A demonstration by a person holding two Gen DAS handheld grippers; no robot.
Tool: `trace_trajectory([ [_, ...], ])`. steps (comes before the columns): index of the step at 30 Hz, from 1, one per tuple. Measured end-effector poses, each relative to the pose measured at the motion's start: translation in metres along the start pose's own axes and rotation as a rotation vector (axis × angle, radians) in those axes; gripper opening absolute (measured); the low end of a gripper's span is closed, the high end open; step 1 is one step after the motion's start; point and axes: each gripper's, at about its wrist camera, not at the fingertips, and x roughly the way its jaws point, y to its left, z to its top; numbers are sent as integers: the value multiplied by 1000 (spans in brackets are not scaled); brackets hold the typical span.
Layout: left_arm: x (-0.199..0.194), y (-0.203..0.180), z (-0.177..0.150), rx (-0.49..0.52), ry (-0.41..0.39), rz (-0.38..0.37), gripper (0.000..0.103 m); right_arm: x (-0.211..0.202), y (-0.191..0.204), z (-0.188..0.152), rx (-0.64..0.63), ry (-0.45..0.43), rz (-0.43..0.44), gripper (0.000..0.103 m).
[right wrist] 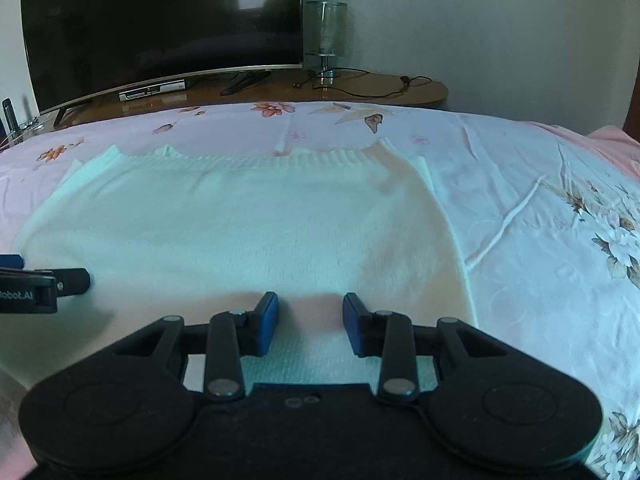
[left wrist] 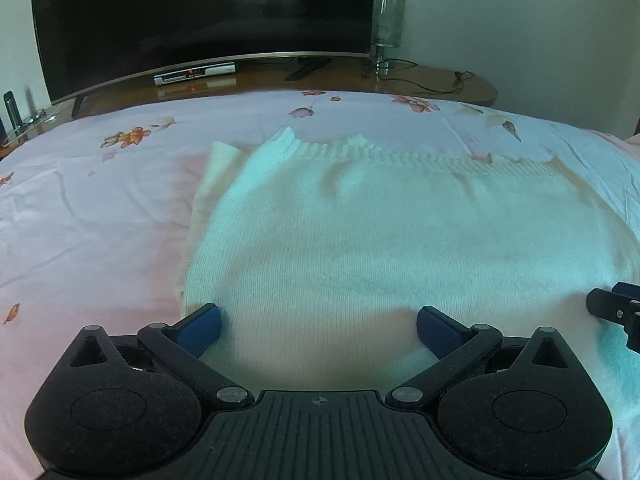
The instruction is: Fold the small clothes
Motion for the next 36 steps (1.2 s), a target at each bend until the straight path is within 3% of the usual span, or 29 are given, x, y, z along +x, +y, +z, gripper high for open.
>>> trace_trajectory([
  [4, -15, 2, -5, -15, 10, -12, 103, -14, 3, -1, 33, -12, 62, 37],
  [10, -40, 8, -20, -50, 38, -15, 103, -29, 10, -10, 32, -6, 87, 37],
  [20, -72, 28, -59, -300, 149, -81, 103, -67, 25, -30, 15, -27, 98, 38],
  [25, -83, 34, -73, -406, 145, -119, 103, -83, 30, -40, -5, -45, 103, 39],
  [30, -78, 46, -78, -588, 119, -175, 103, -84, 30, -43, 12, -45, 108, 40],
  [36, -59, 57, -82, -771, 13, -270, 103, -72, 34, -38, 11, -51, 117, 40],
])
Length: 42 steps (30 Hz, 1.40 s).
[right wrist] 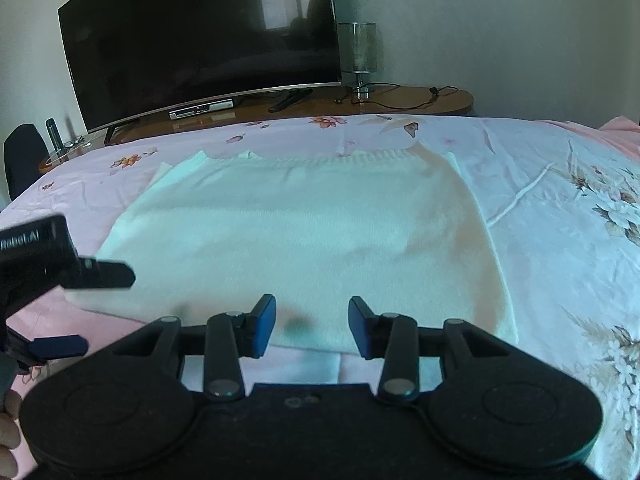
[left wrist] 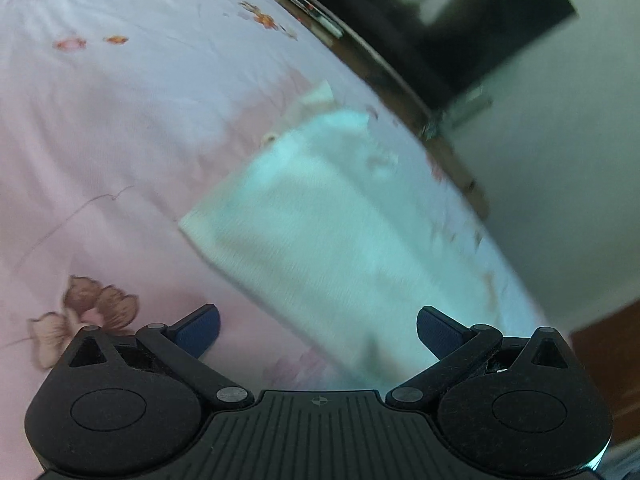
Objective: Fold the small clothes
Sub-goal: 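Grasp the side edge of the folded sweater with the left tool, then fold the side edge over the sweater with the left tool and release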
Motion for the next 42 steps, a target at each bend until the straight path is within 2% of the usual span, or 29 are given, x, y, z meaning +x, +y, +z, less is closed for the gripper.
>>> trace_trajectory([
  [5, 16, 8, 10, -111, -62, -88, 103, 18, 1, 10, -7, 1, 13, 40],
  [11, 35, 3, 19, -125, -127, -119, 103, 48, 10, 27, -44, 6, 29, 40],
  [12, 38, 1, 21, -120, -133, -119, 91, 52, 12, 30, -54, 2, 30, 40],
  [13, 42, 1, 23, -117, -132, -119, 61, 57, 15, 34, -68, -3, 29, 39],
  [15, 55, 13, 27, -168, -78, -124, 33, 68, 19, 42, -91, -7, 27, 38],
  [16, 58, 18, 28, -189, -79, -118, 25, 73, 20, 46, -97, -7, 26, 37],
  [20, 60, 21, 34, -180, -90, -118, 22, 83, 21, 59, -118, -33, 9, 33],
  [21, 61, 20, 35, -172, -89, -117, 18, 84, 20, 61, -120, -46, -4, 33],
  [22, 62, 19, 37, -170, -85, -111, 9, 87, 19, 61, -126, -46, -17, 33],
  [24, 64, 22, 41, -176, -75, -105, 9, 104, 21, 53, -172, 41, -32, 32],
  [25, 64, 22, 42, -174, -74, -107, 9, 104, 24, 47, -215, 15, -37, 32],
  [27, 61, 21, 42, -158, -75, -111, 9, 103, 29, 47, -264, 19, -47, 31],
  [30, 60, 26, 44, -175, -90, -97, 9, 93, 24, 56, -193, -36, -17, 28],
  [32, 61, 25, 48, -179, -97, -93, 9, 107, 28, 50, -231, 39, -18, 30],
  [34, 61, 24, 50, -165, -104, -100, 9, 108, 31, 48, -281, 18, -28, 31],
  [35, 61, 22, 52, -150, -107, -100, 9, 106, 30, 51, -262, 23, -23, 30],
  [37, 61, 21, 53, -144, -107, -94, 9, 98, 25, 58, -196, -25, 2, 28],
  [39, 59, 18, 54, -134, -108, -91, 9, 112, 27, 54, -213, 50, 9, 31],
  [40, 56, 15, 54, -112, -113, -99, 8, 112, 29, 51, -249, 23, 0, 30],
  [42, 50, 2, 55, -36, -131, -108, 8, 111, 30, 54, -245, 30, 2, 31],
])
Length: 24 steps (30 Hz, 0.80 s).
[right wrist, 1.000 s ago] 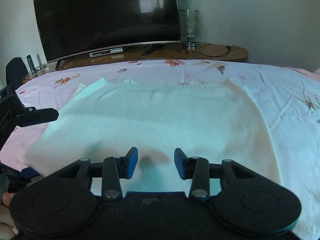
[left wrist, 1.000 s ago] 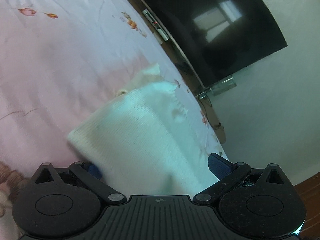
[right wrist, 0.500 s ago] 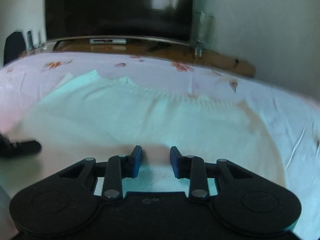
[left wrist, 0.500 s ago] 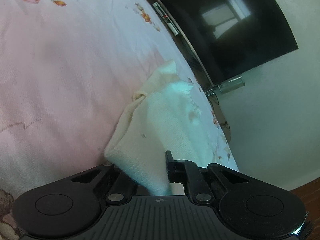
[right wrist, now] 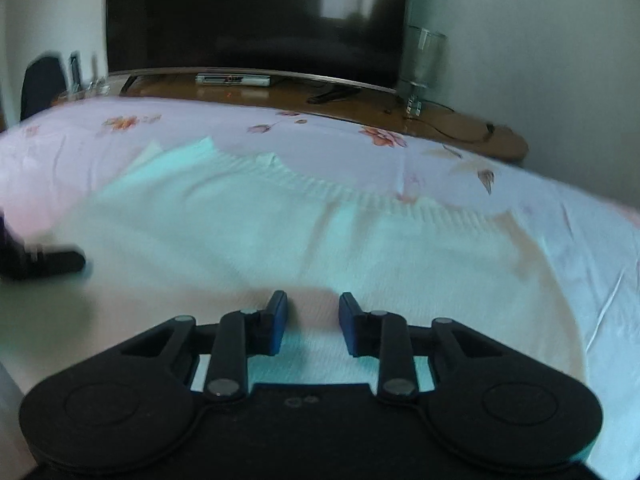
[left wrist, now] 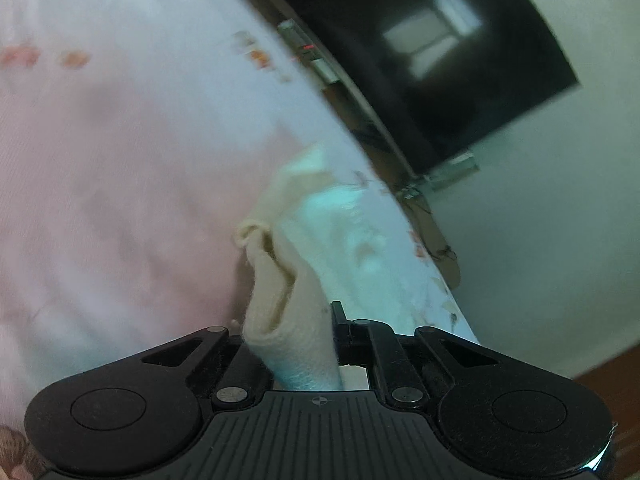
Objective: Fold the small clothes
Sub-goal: 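Fold the side edge over the sweater with the left tool and release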
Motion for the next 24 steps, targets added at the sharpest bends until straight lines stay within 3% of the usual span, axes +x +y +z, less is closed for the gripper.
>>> trace_trajectory([
  [2, -3, -14, 3, 59, -9, -27, 8, -2, -7, 1, 47, 1, 22, 30],
  [7, -3, -59, 2, 234, 7, -121, 8, -7, -4, -4, 28, -6, 20, 30],
  [12, 18, -114, -30, 428, 129, -221, 8, -25, -30, -7, 128, -36, 22, 31],
  [18, 48, -136, -94, 506, 330, -236, 8, -55, -97, -34, 303, -17, -20, 32],
  [21, 54, -142, -110, 518, 386, -204, 8, -68, -121, -54, 373, 4, -40, 32],
  [23, 51, -145, -108, 535, 378, -186, 9, -76, -130, -62, 409, 6, -36, 31],
  [24, 47, -149, -106, 540, 380, -190, 15, -80, -132, -64, 421, 4, -33, 32],
])
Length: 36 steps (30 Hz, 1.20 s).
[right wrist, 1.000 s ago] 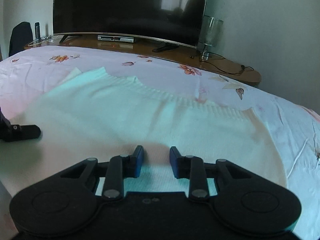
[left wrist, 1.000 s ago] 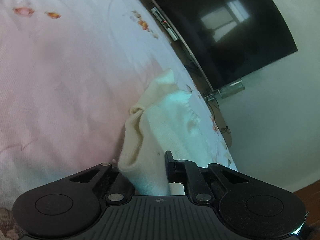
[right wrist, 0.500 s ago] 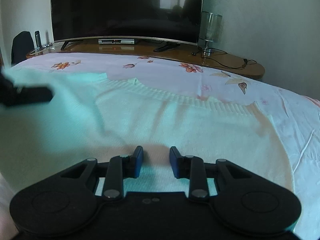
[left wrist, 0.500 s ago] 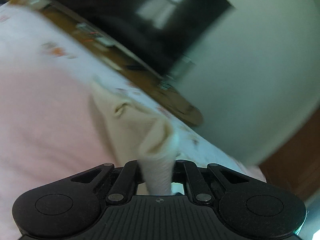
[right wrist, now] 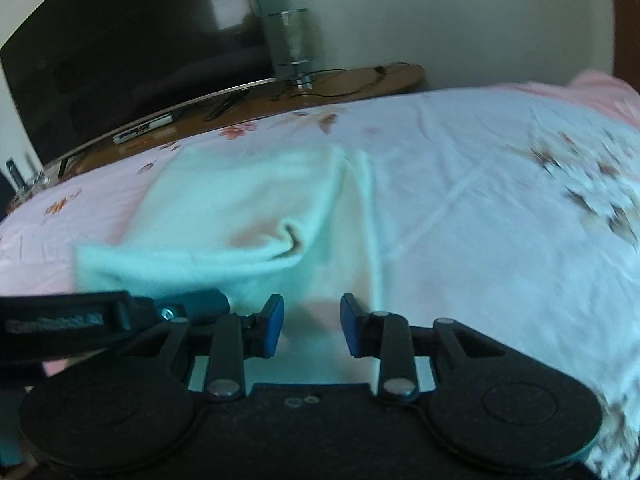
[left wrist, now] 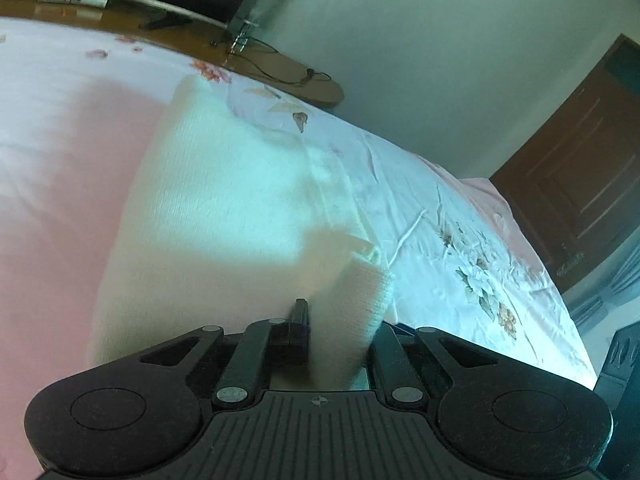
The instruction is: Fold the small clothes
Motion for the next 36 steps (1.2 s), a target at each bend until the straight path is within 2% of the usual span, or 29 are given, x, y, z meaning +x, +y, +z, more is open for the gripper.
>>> trace_trajectory([
  [1, -5, -2, 2, 1, 2, -14, 39, -5, -2, -1, 9, -4, 3, 33],
  [2, -10, -4, 5, 6, 0, -25, 54, -9, -4, -1, 13, -8, 0, 34],
  [3, -17, -11, 7, 16, -13, -33, 76, -13, -5, -1, 17, -10, -1, 35],
  [4, -28, -17, 3, 31, -35, -43, 80, -16, -8, -1, 25, -8, 3, 37],
  [6, -45, -29, 3, 78, -57, -68, 80, -20, -15, 0, 61, -4, 16, 38],
  [8, -58, -31, 4, 112, -82, -47, 80, -27, -19, 1, 101, -12, 29, 39],
  [10, -65, -18, 8, 113, -91, 11, 80, -33, -22, 1, 125, -17, 52, 41],
  [12, -64, 4, 14, 50, -90, 95, 80, -36, -18, 3, 134, -17, 81, 43],
  [14, -68, 24, 18, 2, -109, 159, 80, -31, -14, 4, 135, -7, 111, 50],
  [16, -63, 39, 21, 1, -114, 217, 80, -18, -11, 6, 150, 10, 130, 53],
  [19, -46, 54, 22, 1, -77, 267, 80, 7, -10, 9, 201, 54, 181, 53],
  [21, -28, 60, 19, 5, -36, 292, 80, 26, -12, 11, 233, 80, 204, 52],
  [23, -22, 59, 16, 40, -42, 306, 80, 34, -15, 12, 270, 78, 239, 53],
  [25, -16, 54, 16, 76, -36, 315, 80, 39, -18, 15, 282, 64, 274, 49],
  [27, -15, 54, 18, 53, -36, 306, 80, 41, -19, 17, 277, 55, 287, 33],
  [28, -14, 53, 20, 45, -36, 304, 80, 41, -18, 19, 260, 51, 303, 19],
  [32, -12, 51, 21, 47, -35, 298, 80, 43, -6, 23, 179, 51, 304, 17],
  [34, -10, 49, 22, 50, -41, 295, 80, 51, -6, 25, 178, 58, 295, 20],
  [36, -10, 45, 23, 56, -53, 296, 80, 54, -5, 30, 191, 49, 296, 15],
])
